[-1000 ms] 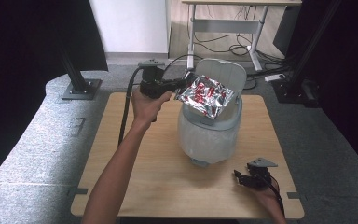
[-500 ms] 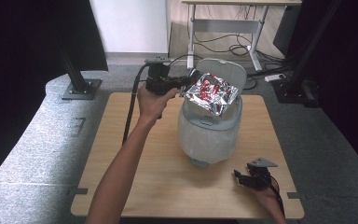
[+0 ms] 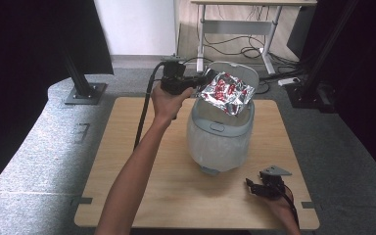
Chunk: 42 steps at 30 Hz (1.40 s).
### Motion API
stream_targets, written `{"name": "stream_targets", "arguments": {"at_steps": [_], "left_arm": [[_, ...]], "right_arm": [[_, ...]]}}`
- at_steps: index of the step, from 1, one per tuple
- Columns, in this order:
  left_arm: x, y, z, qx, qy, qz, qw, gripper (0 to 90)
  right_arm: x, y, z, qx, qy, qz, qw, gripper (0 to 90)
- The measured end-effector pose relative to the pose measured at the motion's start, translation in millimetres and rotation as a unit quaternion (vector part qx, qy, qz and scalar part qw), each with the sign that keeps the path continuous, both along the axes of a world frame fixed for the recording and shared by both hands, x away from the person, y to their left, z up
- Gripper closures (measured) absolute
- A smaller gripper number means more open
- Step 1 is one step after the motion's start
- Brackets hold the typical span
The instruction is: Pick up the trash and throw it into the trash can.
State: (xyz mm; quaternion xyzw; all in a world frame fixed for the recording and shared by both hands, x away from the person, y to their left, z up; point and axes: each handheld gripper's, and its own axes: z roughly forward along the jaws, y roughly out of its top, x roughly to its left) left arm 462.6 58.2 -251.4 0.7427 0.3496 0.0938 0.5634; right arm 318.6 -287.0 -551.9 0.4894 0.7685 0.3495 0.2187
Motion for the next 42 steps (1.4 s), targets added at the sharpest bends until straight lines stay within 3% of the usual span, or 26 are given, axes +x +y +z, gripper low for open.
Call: {"name": "stream_targets", "arguments": {"at_steps": [12, 15, 18, 22, 30, 36, 42], "left_arm": [[8.1, -14.4, -14.5, 0.018, -0.002, 0.008, 0.9998, 88.3], [8.7, -16.0, -17.4, 0.018, -0.006, 0.012, 0.9997, 83.4], [7.9, -18.5, -19.4, 0.033, -0.014, 0.006, 0.9994, 55.8], [1.6, -15.1, -20.2, 0.033, -0.023, -0.008, 0.9992, 50.9], [-12.2, 7.5, -28.4, 0.04, -0.018, -0.011, 0.999, 46.4], [-31.9, 29.8, -35.4, 0.052, -0.027, -0.012, 0.9982, 37.8], [-52.7, 55.2, -43.8, 0.046, -0.034, -0.001, 0.9984, 34.8]], "right_arm": [[-0.4, 0.0, -0.1, -0.001, -0.001, -0.001, 1.0, 30.3], [-0.4, 0.0, -0.1, -0.001, -0.001, -0.001, 1.0, 30.3], [-0.5, 0.0, -0.1, -0.001, -0.001, -0.001, 1.0, 30.2], [-0.6, 0.1, -0.1, -0.002, -0.001, -0.002, 1.0, 30.2], [-1.1, 0.3, -0.1, -0.002, -0.001, -0.003, 1.0, 30.2], [-1.6, 0.5, 0.0, -0.001, 0.0, -0.004, 1.0, 30.1], [-1.6, 0.4, 0.0, -0.001, -0.001, -0.004, 1.0, 30.0]]}}
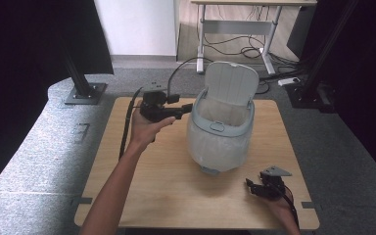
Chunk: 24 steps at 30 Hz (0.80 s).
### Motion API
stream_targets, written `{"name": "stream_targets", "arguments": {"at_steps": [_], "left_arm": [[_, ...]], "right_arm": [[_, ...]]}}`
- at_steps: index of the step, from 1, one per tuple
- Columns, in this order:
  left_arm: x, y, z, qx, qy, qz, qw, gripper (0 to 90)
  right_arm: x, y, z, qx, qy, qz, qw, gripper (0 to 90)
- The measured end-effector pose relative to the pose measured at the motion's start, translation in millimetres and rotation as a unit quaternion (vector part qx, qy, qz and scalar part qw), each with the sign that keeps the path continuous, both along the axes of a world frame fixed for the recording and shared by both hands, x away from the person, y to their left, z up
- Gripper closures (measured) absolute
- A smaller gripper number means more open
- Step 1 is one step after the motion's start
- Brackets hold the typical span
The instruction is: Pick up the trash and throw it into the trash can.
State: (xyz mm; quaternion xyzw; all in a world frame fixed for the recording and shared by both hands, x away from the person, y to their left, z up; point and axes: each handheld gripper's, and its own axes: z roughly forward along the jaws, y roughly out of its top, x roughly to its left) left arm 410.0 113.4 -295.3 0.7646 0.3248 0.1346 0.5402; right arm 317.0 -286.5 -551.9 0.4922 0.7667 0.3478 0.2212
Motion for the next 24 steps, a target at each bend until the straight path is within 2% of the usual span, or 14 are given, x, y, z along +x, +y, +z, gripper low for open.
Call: {"name": "stream_targets", "arguments": {"at_steps": [5, 12, 16, 19, 24], "left_arm": [[-18.6, 15.5, -8.0, 0.006, -0.006, 0.017, 0.9998, 33.8], [-40.2, 25.5, -22.5, 0.032, -0.017, 0.026, 0.999, 33.9], [-50.0, 30.2, -32.6, 0.034, -0.019, 0.027, 0.9989, 33.9], [-57.1, 36.7, -42.8, 0.026, -0.015, 0.026, 0.9992, 33.9], [-68.5, 48.9, -58.4, 0.026, -0.013, 0.032, 0.9991, 34.2]], "right_arm": [[0.0, 0.1, 0.0, 0.0, 0.0, 0.0, 1.0, 30.0], [0.1, 0.1, 0.0, 0.001, 0.001, 0.002, 1.0, 29.2], [0.1, 0.2, 0.0, 0.001, 0.001, 0.002, 1.0, 29.1], [0.1, 0.2, 0.0, 0.001, 0.001, 0.002, 1.0, 29.1], [0.1, 0.3, -0.3, 0.002, 0.0, 0.001, 1.0, 29.1]]}}
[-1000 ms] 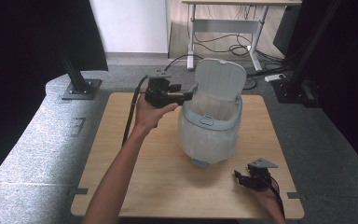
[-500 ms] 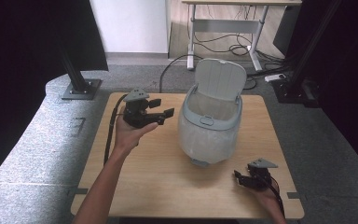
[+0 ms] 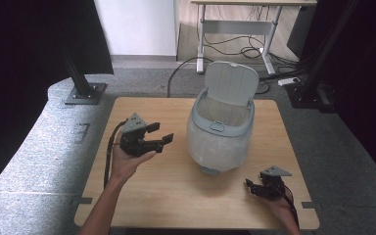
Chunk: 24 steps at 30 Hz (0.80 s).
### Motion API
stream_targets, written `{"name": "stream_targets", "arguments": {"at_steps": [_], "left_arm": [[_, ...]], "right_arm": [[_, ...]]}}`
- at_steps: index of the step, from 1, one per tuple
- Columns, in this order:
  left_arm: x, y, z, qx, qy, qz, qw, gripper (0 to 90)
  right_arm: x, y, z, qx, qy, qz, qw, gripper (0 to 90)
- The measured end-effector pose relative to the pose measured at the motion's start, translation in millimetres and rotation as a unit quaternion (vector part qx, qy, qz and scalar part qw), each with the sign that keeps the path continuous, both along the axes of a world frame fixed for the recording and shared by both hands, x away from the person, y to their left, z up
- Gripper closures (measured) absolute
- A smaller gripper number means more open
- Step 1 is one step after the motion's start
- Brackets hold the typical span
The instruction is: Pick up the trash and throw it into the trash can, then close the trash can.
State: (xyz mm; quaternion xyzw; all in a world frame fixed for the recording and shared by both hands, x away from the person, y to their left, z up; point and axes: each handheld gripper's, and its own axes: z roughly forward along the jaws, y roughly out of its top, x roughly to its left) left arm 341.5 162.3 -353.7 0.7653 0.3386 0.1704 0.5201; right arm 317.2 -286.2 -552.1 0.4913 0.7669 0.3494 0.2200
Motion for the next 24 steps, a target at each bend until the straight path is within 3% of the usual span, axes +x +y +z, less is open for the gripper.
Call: {"name": "stream_targets", "arguments": {"at_steps": [8, 13, 16, 24], "left_arm": [[-18.5, 15.8, -29.7, 0.018, 0.006, 0.01, 0.9998, 34.7], [-22.1, 19.5, -43.3, 0.027, 0.012, 0.015, 0.9995, 35.0], [-22.3, 20.8, -48.5, 0.033, 0.014, 0.019, 0.9992, 35.1], [-25.7, 26.1, -57.0, 0.024, 0.019, 0.025, 0.9992, 35.0]], "right_arm": [[0.1, -0.1, -0.1, -0.001, -0.001, 0.001, 1.0, 29.0], [0.1, -0.1, -0.1, -0.001, 0.0, 0.0, 1.0, 28.9], [0.2, 0.1, -0.1, 0.0, -0.001, 0.0, 1.0, 28.9], [0.5, -3.3, 2.6, 0.004, -0.001, -0.002, 1.0, 28.9]]}}
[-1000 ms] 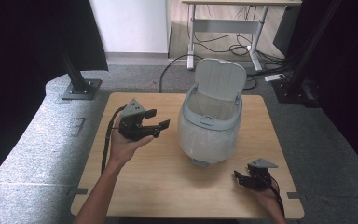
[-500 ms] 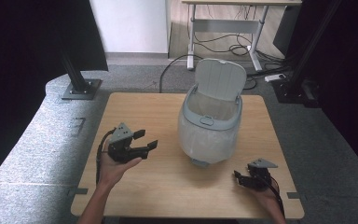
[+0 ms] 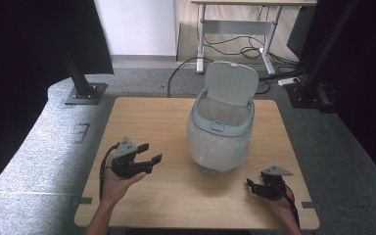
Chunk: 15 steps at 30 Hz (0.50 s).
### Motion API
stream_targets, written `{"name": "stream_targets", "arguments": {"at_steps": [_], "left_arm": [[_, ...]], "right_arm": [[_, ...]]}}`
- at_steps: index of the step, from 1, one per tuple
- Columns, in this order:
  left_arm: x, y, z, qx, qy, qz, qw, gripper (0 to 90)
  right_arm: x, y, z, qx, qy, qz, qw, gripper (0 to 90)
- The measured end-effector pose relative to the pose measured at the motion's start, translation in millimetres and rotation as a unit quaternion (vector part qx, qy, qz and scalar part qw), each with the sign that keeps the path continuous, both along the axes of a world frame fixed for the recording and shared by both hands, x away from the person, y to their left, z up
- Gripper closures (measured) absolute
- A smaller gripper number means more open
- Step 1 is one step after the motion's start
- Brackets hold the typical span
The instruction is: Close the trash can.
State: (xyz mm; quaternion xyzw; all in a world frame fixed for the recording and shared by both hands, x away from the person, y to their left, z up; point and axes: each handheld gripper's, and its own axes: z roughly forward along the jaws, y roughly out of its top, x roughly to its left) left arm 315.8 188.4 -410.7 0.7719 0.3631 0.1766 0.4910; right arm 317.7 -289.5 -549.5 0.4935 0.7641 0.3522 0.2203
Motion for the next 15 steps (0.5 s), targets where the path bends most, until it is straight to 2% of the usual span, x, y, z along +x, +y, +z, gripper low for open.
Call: {"name": "stream_targets", "arguments": {"at_steps": [3, 5, 9, 11, 12, 14, 15], "left_arm": [[-0.8, 1.6, -6.4, 0.002, 0.008, 0.0, 1.0, 35.0], [-1.3, 2.9, -11.6, 0.001, 0.013, -0.003, 0.9999, 35.0], [-2.8, 4.6, -17.3, 0.0, 0.017, -0.002, 0.9998, 35.0], [-3.9, 5.9, -20.6, -0.001, 0.019, -0.001, 0.9998, 35.1], [-4.3, 6.5, -22.3, -0.002, 0.021, -0.001, 0.9998, 35.1], [-5.0, 7.3, -25.5, -0.001, 0.023, -0.001, 0.9997, 35.1], [-5.2, 8.1, -28.3, 0.0, 0.025, 0.0, 0.9997, 35.1]], "right_arm": [[-0.2, -3.3, 7.9, 0.009, -0.01, -0.001, 0.9999, 28.8], [-0.1, -6.4, 21.3, 0.026, -0.025, 0.001, 0.9993, 28.9], [-1.2, -8.0, 34.9, 0.034, -0.037, 0.007, 0.9987, 29.1], [-1.5, -11.0, 46.2, 0.046, -0.043, 0.012, 0.9979, 29.1], [-1.7, -15.1, 61.2, 0.055, -0.056, 0.013, 0.9968, 29.2], [-1.7, -16.4, 66.7, 0.06, -0.059, 0.013, 0.9963, 29.2], [-0.7, -19.5, 81.4, 0.07, -0.071, 0.015, 0.9949, 29.2]]}}
